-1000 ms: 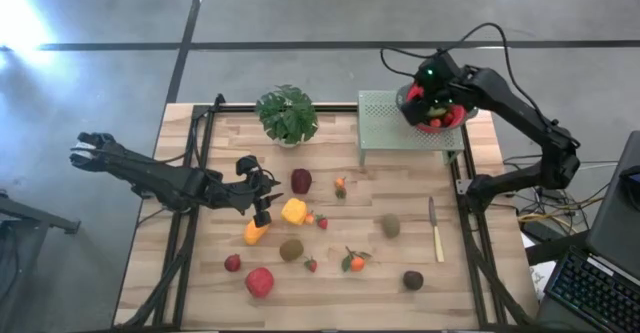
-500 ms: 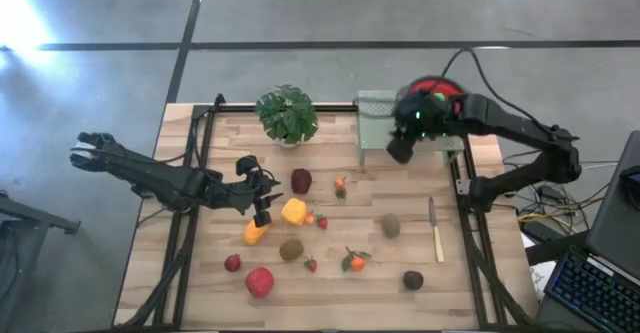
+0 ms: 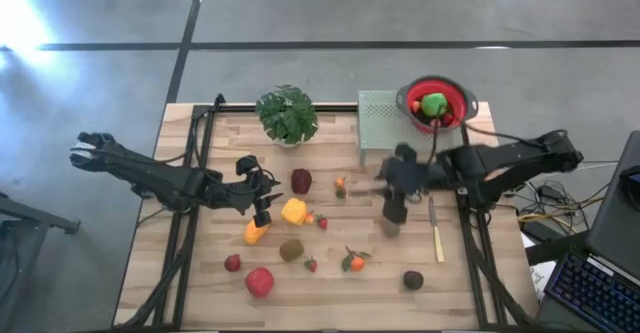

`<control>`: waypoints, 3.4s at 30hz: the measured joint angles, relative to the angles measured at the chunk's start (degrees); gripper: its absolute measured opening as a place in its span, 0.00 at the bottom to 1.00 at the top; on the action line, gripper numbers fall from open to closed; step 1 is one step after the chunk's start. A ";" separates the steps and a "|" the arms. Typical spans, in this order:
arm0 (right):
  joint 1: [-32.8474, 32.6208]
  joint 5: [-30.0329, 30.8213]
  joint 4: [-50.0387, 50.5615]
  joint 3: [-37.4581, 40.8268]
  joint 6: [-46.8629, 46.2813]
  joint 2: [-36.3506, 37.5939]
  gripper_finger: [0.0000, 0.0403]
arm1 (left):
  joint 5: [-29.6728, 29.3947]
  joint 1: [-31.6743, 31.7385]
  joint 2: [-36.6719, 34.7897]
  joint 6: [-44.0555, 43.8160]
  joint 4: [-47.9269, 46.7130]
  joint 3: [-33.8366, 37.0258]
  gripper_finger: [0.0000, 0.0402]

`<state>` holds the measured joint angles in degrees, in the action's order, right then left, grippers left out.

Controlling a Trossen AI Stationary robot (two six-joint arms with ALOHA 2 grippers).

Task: Pick & Place Fruit
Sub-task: Put the orange into the red strainer bowl on the shelf

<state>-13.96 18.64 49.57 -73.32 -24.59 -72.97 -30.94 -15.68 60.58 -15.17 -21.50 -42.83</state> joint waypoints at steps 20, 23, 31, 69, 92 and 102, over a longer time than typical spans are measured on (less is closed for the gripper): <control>-20.55 8.51 -29.83 19.35 -2.28 0.00 0.57 | 0.00 0.01 -0.02 -0.01 0.01 0.00 0.37; -21.30 8.60 -33.75 21.39 -2.33 -0.02 0.62 | 0.00 0.01 -0.01 -0.01 -0.01 -0.01 0.37; -22.45 8.18 -39.71 20.38 -2.02 -9.89 0.65 | 0.00 0.00 0.00 0.01 -0.02 0.00 0.37; -21.93 3.73 -20.59 2.13 -13.42 -42.14 0.60 | 0.00 0.02 0.00 0.02 -0.08 -0.02 0.37; -21.22 2.93 -21.17 1.62 -14.24 -41.24 0.42 | 0.00 0.00 0.00 -0.01 -0.04 0.00 0.37; -21.24 2.20 -20.75 1.67 -14.00 -40.64 0.43 | 0.00 0.01 0.00 0.00 -0.05 -0.01 0.37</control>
<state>-35.20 20.84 28.82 -71.66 -38.59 -113.61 -30.94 -15.67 60.58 -15.17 -21.55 -42.84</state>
